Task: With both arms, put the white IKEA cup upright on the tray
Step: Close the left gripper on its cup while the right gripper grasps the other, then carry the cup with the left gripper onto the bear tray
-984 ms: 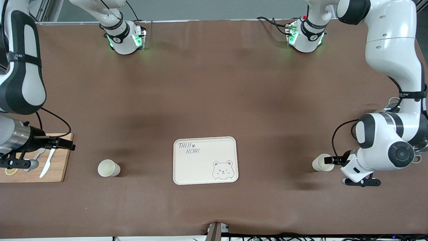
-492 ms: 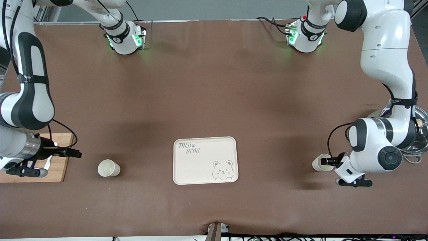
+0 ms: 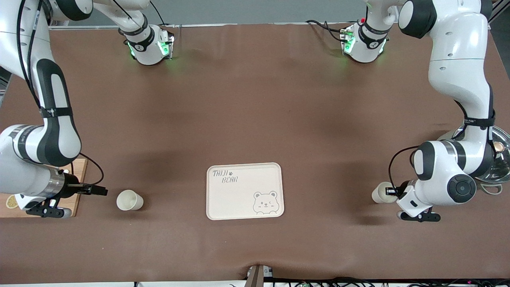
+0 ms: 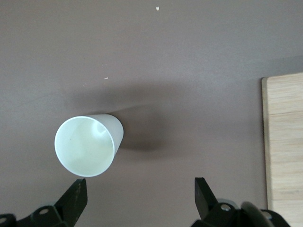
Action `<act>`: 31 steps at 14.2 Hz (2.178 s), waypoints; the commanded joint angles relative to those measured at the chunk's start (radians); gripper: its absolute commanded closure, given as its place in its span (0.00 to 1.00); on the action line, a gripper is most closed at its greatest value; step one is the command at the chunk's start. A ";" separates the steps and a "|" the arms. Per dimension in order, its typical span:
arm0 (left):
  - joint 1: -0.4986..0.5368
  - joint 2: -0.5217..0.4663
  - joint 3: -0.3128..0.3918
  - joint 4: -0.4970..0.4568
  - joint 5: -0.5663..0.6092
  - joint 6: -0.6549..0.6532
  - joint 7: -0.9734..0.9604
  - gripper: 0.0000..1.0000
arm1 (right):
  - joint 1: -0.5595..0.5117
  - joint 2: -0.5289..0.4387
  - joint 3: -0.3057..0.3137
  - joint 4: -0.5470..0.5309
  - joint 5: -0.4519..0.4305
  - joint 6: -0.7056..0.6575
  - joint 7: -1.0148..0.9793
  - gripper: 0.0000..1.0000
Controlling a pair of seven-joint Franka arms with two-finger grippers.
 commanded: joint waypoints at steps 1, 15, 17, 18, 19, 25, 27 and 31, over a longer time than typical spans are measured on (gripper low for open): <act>0.006 -0.015 -0.003 -0.010 0.011 0.004 0.009 1.00 | 0.008 0.035 0.003 0.031 0.021 0.033 0.011 0.00; -0.089 -0.076 -0.074 0.007 -0.080 -0.013 -0.219 1.00 | 0.032 0.125 0.003 0.027 0.018 0.121 0.008 0.00; -0.164 -0.075 -0.073 0.015 -0.078 -0.013 -0.359 1.00 | 0.035 0.139 0.003 0.025 0.018 0.136 0.010 0.00; -0.203 -0.073 -0.073 0.024 -0.080 -0.013 -0.423 1.00 | 0.038 0.144 0.003 0.025 0.019 0.136 0.010 0.00; -0.233 -0.073 -0.073 0.029 -0.080 -0.013 -0.483 1.00 | 0.044 0.144 0.003 0.025 0.019 0.136 0.010 0.00; -0.397 -0.037 -0.079 0.113 -0.083 -0.009 -0.807 1.00 | 0.046 0.148 0.003 0.013 0.019 0.181 0.010 0.00; -0.434 -0.026 -0.079 0.116 -0.100 0.010 -0.891 1.00 | 0.047 0.150 0.003 0.013 0.019 0.181 0.010 0.00; -0.496 0.002 -0.074 0.114 -0.126 0.070 -0.982 1.00 | 0.047 0.157 0.003 0.013 0.019 0.182 0.010 0.00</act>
